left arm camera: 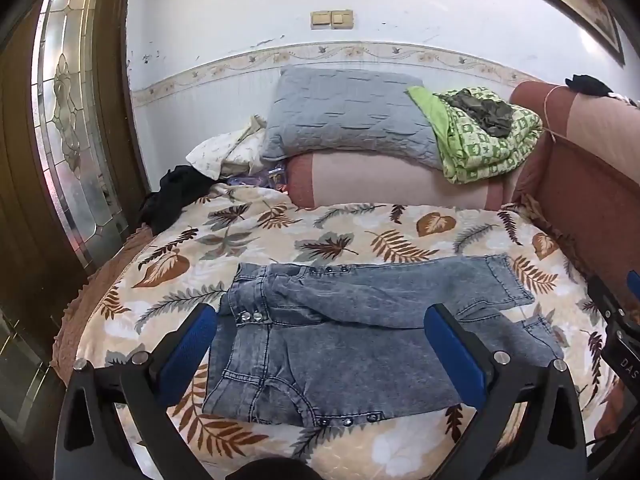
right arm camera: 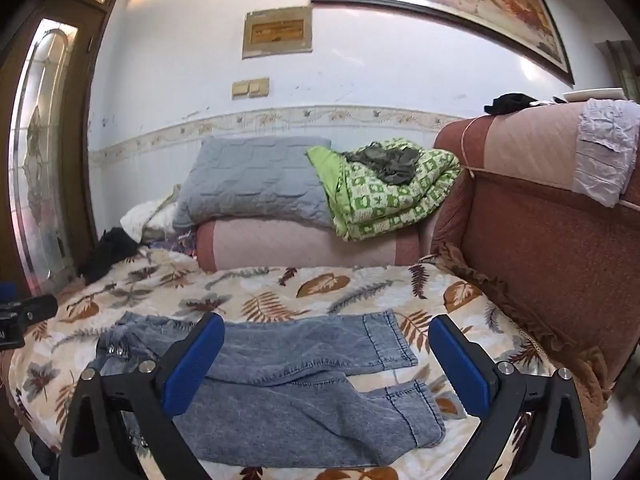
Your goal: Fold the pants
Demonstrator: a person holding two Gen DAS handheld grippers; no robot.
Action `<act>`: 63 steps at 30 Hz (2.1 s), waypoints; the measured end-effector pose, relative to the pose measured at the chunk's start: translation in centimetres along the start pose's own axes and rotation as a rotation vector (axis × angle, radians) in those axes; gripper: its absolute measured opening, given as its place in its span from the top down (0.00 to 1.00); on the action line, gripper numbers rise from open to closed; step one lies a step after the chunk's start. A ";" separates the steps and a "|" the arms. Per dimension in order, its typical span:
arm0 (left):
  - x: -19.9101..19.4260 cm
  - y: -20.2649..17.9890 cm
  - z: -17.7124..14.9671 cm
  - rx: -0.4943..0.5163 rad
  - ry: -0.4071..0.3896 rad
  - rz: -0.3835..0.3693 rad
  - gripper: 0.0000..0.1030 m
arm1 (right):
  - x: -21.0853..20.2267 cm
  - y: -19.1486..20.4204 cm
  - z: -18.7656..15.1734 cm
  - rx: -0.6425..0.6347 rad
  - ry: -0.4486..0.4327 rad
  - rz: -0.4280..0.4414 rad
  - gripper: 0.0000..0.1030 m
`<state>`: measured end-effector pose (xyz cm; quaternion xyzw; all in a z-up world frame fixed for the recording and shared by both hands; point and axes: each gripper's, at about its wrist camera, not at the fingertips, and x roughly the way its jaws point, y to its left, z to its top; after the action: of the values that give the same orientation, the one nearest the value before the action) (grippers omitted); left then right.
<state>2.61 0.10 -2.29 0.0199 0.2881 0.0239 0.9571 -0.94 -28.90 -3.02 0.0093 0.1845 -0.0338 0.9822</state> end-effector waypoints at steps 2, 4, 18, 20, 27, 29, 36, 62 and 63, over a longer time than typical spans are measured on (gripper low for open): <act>0.4 0.1 0.0 0.000 0.002 0.013 0.00 | 0.3 0.1 -0.2 -0.016 0.006 -0.003 0.00; 0.8 0.3 0.0 0.001 0.006 0.022 0.00 | 0.5 0.1 -0.4 -0.032 0.012 -0.001 0.00; 3.2 2.4 -0.4 -0.021 0.027 0.076 0.00 | 2.6 0.0 -0.8 -0.019 0.075 0.015 0.00; 3.5 2.7 -0.3 -0.024 0.028 0.079 0.00 | 3.0 -0.1 -0.8 -0.017 0.084 0.013 0.00; 4.7 2.5 -0.3 -0.008 0.047 0.075 0.00 | 4.0 -0.2 -0.8 -0.013 0.122 0.030 0.00; 5.1 2.2 -0.4 -0.002 0.057 0.068 0.00 | 4.3 -0.2 -0.9 -0.008 0.133 0.025 0.00; 6.6 1.2 -0.8 0.017 0.088 0.046 0.00 | 5.4 -0.5 -1.3 -0.020 0.170 -0.007 0.00; 14.8 2.4 -0.7 0.056 0.232 0.022 0.00 | 13.6 -2.6 -3.2 -0.041 0.367 -0.012 0.00; 15.7 2.8 -0.5 0.060 0.249 0.024 0.00 | 14.6 -3.3 -3.2 -0.040 0.387 -0.012 0.00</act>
<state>15.30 3.81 -11.19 0.0489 0.4050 0.0288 0.9126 11.24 -33.01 -11.30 -0.0052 0.3708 -0.0337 0.9281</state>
